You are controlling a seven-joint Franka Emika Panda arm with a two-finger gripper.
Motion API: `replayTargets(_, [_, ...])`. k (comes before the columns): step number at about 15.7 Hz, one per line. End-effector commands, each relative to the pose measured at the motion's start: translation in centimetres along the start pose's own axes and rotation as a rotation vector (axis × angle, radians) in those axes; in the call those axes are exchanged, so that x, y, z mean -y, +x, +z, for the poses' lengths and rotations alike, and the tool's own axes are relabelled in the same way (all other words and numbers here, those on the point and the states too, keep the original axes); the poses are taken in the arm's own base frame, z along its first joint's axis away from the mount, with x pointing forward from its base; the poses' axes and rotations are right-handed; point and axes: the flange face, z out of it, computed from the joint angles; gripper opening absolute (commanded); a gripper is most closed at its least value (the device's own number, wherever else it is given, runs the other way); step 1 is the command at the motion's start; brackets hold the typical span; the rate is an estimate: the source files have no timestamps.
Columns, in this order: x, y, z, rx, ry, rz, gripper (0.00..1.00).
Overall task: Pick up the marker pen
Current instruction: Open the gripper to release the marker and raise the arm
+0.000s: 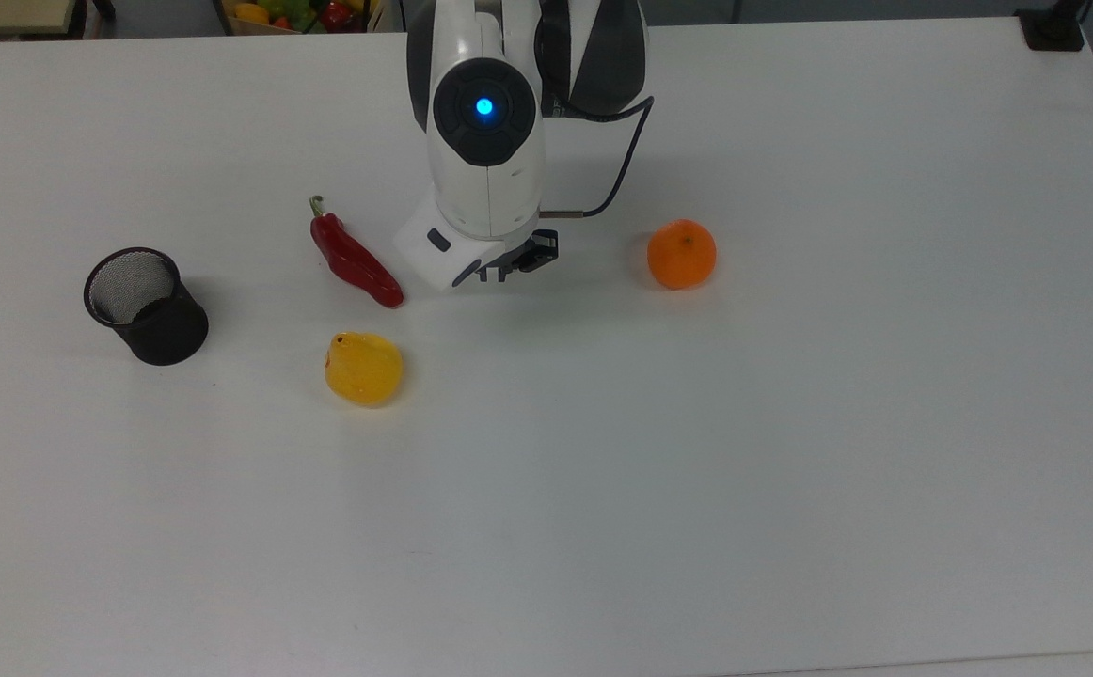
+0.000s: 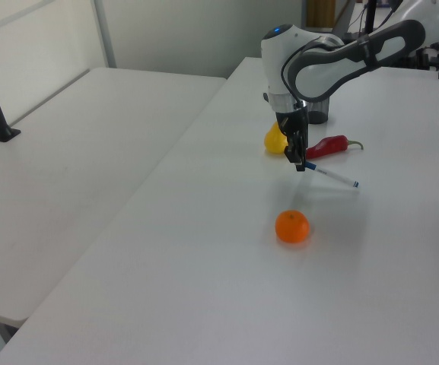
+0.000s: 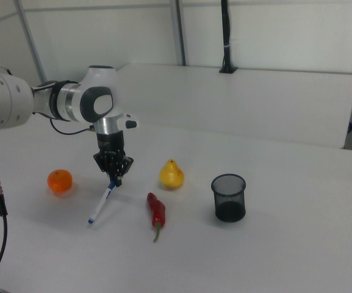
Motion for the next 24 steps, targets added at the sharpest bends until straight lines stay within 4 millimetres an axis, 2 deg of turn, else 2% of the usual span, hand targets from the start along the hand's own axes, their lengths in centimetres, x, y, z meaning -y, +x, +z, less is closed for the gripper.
replayTargets(1, [0.4,0.2,0.0,-0.014,-0.010,-0.024,0.43])
replayTargets(2, [0.3,0.2,-0.1,-0.015,-0.011,-0.023,0.57])
replayTargets(3, [0.2,0.2,-0.1,-0.016,-0.015,-0.023,0.86])
replayTargets(4, [0.1,0.2,-0.2,-0.018,-0.014,-0.018,1.00])
replayTargets(7, [-1.2,0.0,-1.7,-0.038,-0.007,0.004,1.00])
replayTargets(12, [-5.3,-3.0,-9.5,-0.141,0.029,0.088,1.00])
replayTargets(16, [-7.4,-7.9,-14.9,-0.211,0.046,0.121,1.00])
replayTargets(19, [-8.8,-11.6,-18.0,-0.234,0.055,0.140,1.00])
replayTargets(24, [-8.2,-17.2,-22.0,-0.159,0.064,0.121,1.00])
